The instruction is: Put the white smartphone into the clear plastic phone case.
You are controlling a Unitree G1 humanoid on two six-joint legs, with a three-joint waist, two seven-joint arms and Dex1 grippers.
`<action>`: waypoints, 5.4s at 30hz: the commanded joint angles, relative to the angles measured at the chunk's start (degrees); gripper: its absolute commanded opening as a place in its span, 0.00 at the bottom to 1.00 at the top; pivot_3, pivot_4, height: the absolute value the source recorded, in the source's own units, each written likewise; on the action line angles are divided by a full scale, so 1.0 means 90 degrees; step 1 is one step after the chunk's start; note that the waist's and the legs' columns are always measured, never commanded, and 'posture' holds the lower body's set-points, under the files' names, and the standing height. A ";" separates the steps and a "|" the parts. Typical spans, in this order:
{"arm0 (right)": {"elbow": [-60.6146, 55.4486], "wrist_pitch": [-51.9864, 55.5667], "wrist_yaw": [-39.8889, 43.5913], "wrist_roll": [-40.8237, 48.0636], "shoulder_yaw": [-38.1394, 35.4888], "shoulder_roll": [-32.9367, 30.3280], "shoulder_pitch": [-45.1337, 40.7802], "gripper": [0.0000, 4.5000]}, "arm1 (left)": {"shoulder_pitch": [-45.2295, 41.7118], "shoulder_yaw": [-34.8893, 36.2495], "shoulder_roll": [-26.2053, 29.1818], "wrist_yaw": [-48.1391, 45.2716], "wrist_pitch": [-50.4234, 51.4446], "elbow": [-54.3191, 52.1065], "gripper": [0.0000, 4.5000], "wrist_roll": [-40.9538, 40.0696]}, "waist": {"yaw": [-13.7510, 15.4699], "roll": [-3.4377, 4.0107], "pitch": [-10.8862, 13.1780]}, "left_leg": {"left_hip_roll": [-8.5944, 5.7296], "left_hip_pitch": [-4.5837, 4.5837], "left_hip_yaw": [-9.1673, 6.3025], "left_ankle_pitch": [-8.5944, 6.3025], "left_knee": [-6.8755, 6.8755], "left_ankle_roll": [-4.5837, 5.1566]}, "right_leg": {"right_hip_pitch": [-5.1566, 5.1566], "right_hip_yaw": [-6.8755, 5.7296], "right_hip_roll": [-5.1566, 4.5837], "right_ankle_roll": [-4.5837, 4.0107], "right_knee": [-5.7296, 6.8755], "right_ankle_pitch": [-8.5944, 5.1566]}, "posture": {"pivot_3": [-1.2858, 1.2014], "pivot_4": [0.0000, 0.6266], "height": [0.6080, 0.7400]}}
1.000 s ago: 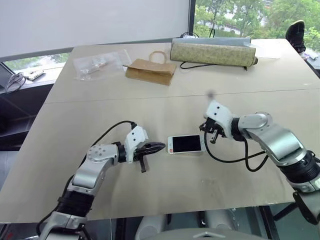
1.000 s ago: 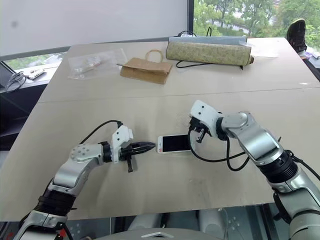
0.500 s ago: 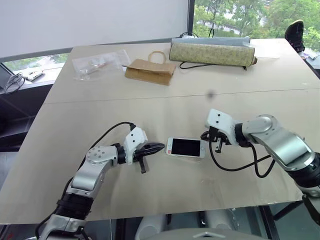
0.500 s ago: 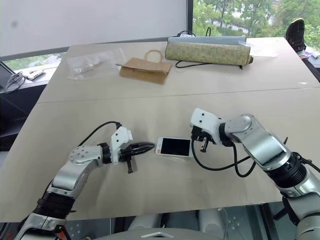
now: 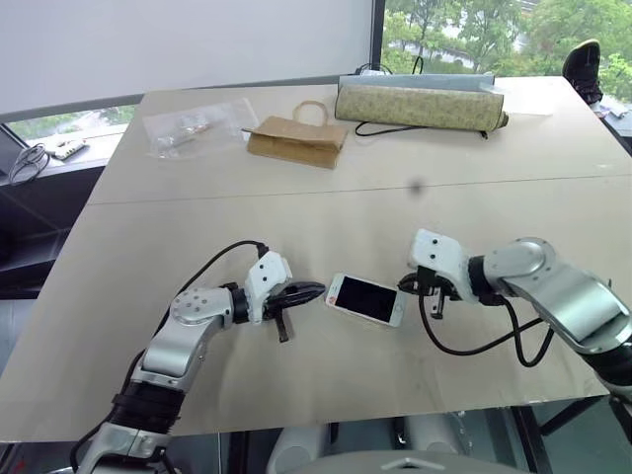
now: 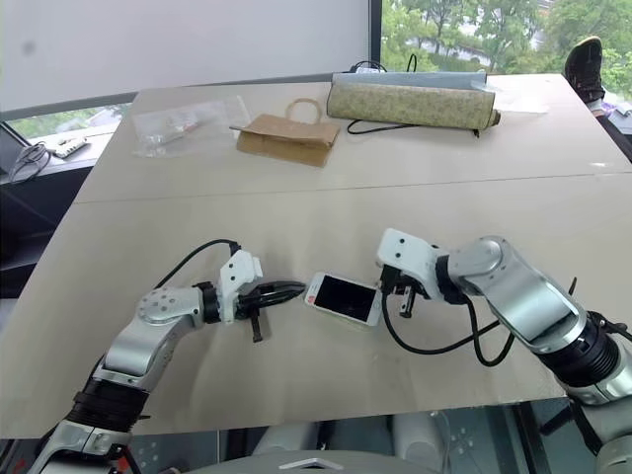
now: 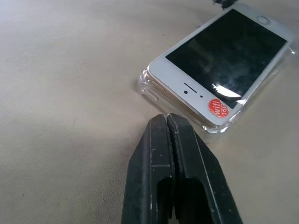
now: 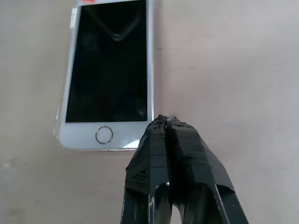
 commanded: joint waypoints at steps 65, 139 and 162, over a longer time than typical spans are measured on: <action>0.0743 -0.0216 -0.0391 0.0520 -0.0181 0.2136 -0.0010 0.00 | 0.0301 -0.0007 -0.0126 0.0166 0.0519 -0.0762 0.01 -0.0186 | 0.0000 0.0008 -0.0069 | -0.0002 0.0086 -0.0004 -0.0003 -0.0011 0.0003 | 0.0081 0.0002 0.0001 0.0000 -0.0004 0.0000 | 0.52 0.24 1.00; 0.1984 -0.1748 0.0764 -0.0534 0.1181 0.0214 -0.0949 0.00 | 0.0610 -0.0024 -0.0329 0.0982 0.1205 -0.1375 0.01 -0.0023 | 0.0031 0.0011 -0.0058 | 0.0002 0.0094 0.0001 -0.0006 -0.0023 0.0009 | 0.0087 0.0004 0.0003 0.0001 -0.0016 -0.0001 | 0.52 0.24 1.00; 0.3556 -0.3361 0.1059 -0.1716 0.0184 0.0957 -0.1026 0.00 | 0.0675 0.0501 -0.0445 0.1457 0.2072 -0.2065 0.01 -0.0309 | 0.0049 0.0014 -0.0054 | 0.0005 0.0094 -0.0002 -0.0005 -0.0025 0.0006 | 0.0086 0.0006 0.0006 -0.0008 -0.0016 0.0006 | 0.52 0.24 1.00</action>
